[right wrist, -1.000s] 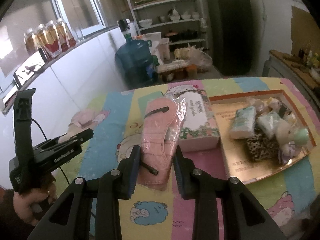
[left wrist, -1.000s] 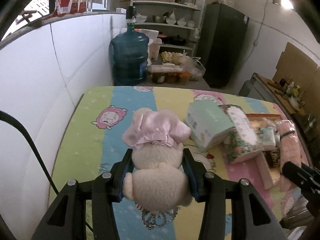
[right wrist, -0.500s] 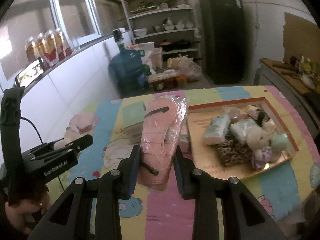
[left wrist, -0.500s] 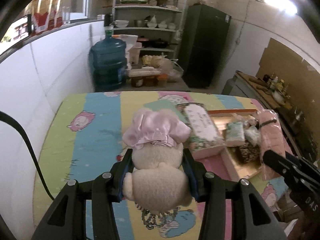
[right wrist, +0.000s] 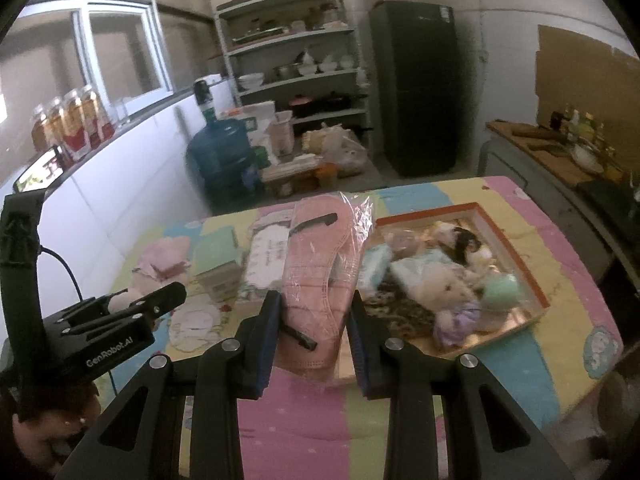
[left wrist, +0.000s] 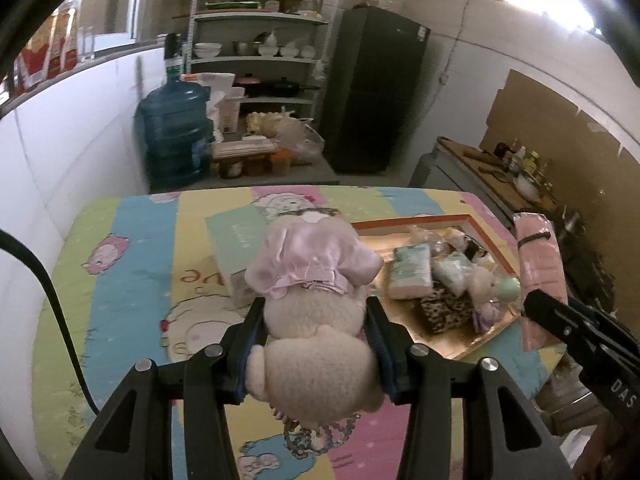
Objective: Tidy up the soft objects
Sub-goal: 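Carry the plush toy and pink slipper over the wooden box with both grippers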
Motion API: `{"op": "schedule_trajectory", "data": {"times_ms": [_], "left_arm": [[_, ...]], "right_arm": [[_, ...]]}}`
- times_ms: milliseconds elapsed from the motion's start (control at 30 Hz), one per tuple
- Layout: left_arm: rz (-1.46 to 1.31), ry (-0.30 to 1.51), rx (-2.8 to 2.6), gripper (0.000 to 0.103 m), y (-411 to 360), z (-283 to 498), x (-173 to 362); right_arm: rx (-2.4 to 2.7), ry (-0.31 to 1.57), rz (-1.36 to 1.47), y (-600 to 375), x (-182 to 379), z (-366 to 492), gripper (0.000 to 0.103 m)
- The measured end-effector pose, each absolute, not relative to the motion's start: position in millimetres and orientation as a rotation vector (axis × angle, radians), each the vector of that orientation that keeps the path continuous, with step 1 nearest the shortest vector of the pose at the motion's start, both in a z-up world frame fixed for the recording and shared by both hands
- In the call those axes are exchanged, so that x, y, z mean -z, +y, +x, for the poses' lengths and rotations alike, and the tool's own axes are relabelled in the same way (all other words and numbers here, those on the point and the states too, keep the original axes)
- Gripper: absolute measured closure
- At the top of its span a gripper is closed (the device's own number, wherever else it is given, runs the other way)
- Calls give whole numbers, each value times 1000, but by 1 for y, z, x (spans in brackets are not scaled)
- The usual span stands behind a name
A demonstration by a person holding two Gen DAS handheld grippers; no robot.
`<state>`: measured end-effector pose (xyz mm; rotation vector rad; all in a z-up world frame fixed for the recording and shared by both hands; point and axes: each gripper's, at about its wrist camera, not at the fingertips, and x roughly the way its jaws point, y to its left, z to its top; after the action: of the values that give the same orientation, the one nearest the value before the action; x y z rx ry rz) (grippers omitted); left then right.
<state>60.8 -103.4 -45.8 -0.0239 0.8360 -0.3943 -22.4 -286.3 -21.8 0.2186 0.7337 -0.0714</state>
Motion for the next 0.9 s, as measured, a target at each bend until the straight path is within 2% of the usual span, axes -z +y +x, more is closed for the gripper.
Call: {"op": "schedule_trajectory", "data": {"times_ms": [900], "left_arm": [[7,890,502,55,-213,72,68]], "right_arm": [[162,760,287,-393,39,-20,70]]}}
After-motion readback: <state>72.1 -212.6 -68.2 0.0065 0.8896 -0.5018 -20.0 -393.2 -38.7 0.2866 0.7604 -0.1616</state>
